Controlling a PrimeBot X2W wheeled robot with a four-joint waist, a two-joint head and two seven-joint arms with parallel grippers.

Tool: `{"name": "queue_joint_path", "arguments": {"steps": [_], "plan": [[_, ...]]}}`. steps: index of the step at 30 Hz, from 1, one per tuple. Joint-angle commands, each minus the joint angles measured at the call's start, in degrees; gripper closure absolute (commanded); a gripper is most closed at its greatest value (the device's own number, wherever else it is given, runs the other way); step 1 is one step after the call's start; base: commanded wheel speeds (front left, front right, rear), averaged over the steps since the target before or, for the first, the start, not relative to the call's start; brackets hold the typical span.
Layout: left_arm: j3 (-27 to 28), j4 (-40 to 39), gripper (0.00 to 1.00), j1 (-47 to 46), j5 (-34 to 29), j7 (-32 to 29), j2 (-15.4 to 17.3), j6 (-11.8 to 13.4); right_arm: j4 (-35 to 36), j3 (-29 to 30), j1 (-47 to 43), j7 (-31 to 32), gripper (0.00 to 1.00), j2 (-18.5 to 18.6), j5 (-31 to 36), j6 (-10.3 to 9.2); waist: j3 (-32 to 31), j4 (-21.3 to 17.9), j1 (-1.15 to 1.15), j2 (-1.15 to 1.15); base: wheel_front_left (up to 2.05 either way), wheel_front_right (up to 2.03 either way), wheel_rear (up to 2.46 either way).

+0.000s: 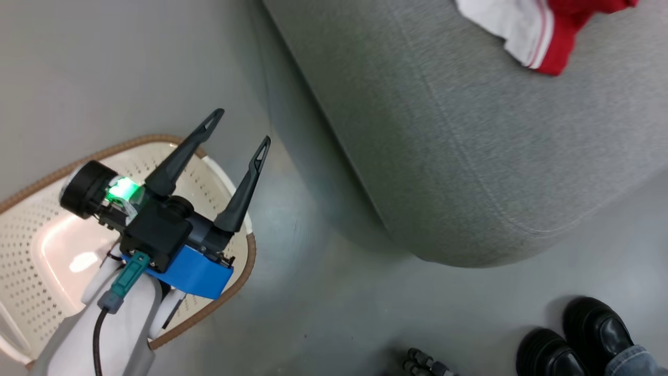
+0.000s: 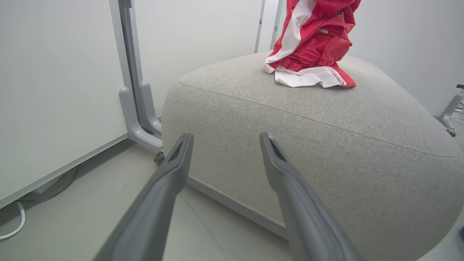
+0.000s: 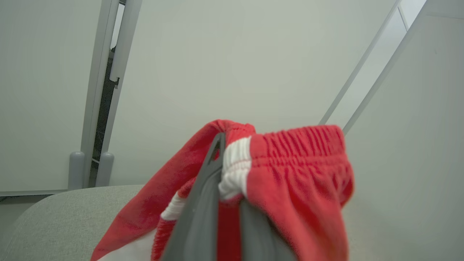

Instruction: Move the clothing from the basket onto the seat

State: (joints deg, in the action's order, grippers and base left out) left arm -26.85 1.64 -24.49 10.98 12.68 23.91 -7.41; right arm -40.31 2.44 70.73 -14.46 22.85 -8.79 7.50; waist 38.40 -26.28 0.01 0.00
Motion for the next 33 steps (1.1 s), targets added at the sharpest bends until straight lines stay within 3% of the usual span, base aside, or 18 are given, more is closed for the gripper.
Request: {"name": "queue_joint_path", "arguments": {"steps": [1,10,16,17,18,19,20,33], "plan": [[0.2,-0.9,0.0,-1.1,-0.5,-0.3,0.6,0.0,-1.2,0.9,-1.6,-0.4,1.0,-1.0,0.8,-0.01,3.1,1.9,-0.01,0.0,0.0,0.0,0.0],[-0.8,-2.5,0.0,-2.8,-1.0,-0.5,0.6,0.4,-8.1,7.0,-5.1,-0.7,1.0,-2.5,4.0,-0.01,5.8,4.6,-0.01,0.0,0.0,0.0,0.0],[-1.0,-2.0,0.0,-2.8,-0.8,0.0,0.6,0.9,-7.9,8.8,-5.8,-0.8,1.0,-3.2,6.0,-0.01,5.8,5.1,-0.01,0.0,0.0,0.0,0.0],[-1.0,-1.9,0.0,-2.7,-0.8,0.1,0.6,0.8,-7.8,8.9,-5.9,-0.8,0.91,-3.5,6.3,-0.01,5.7,5.2,-0.01,0.0,0.0,0.0,0.0],[-1.1,-1.9,0.0,-2.6,-0.8,0.2,0.6,0.9,-7.6,8.6,-6.2,-0.8,0.61,-3.6,6.8,-0.01,5.6,5.2,-0.01,0.0,0.0,0.0,0.0],[-1.2,-1.7,0.0,-2.5,-0.7,0.3,0.5,0.9,-7.7,8.5,-6.5,-0.8,0.49,-3.8,6.8,-0.01,5.5,5.3,-0.01,0.0,0.0,0.0,0.0],[-1.3,-1.6,0.0,-2.5,-0.7,0.4,0.5,1.0,-7.8,8.7,-6.7,-0.8,0.0,-3.8,6.8,-0.01,5.4,5.3,-0.01,0.0,0.0,0.0,0.0],[-2.0,-0.2,0.0,-2.9,-0.3,1.2,-0.1,1.3,-6.5,9.3,-8.2,-0.8,0.0,-4.8,6.7,-0.01,4.1,6.0,-0.01,0.0,0.0,0.0,0.0]]}}
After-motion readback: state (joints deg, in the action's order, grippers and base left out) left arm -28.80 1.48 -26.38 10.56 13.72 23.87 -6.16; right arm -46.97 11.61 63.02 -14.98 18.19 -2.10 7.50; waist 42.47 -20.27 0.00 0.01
